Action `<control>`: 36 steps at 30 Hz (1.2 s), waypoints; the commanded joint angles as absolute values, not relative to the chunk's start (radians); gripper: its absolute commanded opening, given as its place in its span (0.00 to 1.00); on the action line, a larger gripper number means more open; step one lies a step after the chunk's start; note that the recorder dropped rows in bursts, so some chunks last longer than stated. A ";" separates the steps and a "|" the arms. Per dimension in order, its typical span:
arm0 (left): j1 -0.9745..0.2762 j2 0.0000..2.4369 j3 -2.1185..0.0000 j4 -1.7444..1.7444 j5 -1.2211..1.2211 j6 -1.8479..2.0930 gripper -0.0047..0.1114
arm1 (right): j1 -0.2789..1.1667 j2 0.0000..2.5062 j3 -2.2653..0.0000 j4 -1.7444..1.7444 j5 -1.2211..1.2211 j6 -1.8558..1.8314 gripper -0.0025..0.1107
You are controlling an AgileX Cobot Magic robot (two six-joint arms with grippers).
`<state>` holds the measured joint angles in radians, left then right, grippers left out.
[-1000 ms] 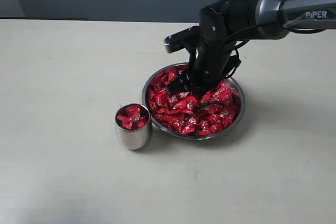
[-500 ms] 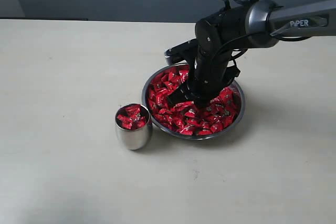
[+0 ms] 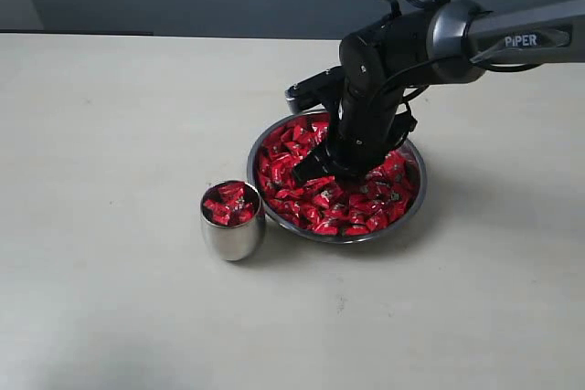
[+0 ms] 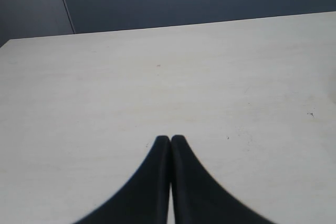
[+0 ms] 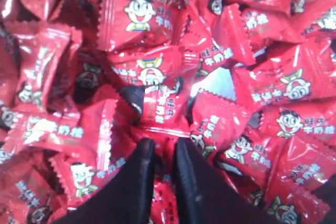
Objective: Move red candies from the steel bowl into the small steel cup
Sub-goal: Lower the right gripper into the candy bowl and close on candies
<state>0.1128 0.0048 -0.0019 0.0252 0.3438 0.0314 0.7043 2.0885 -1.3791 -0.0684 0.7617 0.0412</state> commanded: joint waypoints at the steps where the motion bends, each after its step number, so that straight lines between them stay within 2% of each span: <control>1: 0.108 0.000 0.000 0.027 0.334 0.029 0.04 | 0.698 2.086 -1.381 -0.080 0.753 0.036 0.01; 36: 0.108 0.000 0.000 0.027 0.334 0.029 0.04 | 0.698 2.069 -1.381 -0.024 0.749 -0.008 0.02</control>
<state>0.1128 0.0048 -0.0019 0.0252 0.3438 0.0314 0.7043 2.0693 -1.3791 -0.0246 0.7572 0.0000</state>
